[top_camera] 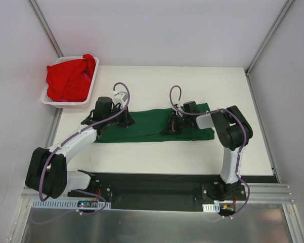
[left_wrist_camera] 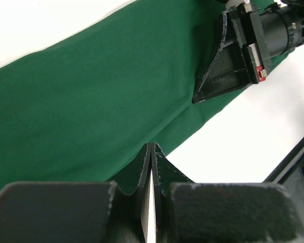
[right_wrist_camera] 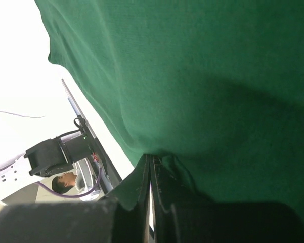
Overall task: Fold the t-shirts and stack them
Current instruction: Fold the tshirt
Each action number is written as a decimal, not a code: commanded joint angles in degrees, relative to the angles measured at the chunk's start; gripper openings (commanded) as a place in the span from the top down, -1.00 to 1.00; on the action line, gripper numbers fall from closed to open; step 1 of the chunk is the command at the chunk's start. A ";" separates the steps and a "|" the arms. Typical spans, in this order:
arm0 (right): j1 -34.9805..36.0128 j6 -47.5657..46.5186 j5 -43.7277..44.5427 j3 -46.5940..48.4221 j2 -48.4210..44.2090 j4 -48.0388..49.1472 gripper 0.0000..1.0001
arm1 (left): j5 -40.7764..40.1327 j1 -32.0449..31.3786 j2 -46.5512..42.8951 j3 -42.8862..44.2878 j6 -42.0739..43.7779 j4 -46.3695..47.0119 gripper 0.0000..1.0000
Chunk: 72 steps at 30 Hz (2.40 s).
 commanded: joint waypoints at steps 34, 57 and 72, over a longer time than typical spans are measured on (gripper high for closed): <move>2.24 -20.85 23.14 -2.62 -33.81 -37.96 0.98 | -1.76 3.64 22.33 16.39 -1.14 2.92 1.00; 6.73 -18.30 48.29 -8.34 -38.83 -44.99 0.98 | -2.47 11.73 39.04 31.42 2.29 -4.11 1.00; 8.39 -18.04 47.94 -5.88 -31.88 -44.90 0.98 | 2.20 11.73 42.65 33.63 -1.31 -10.44 1.00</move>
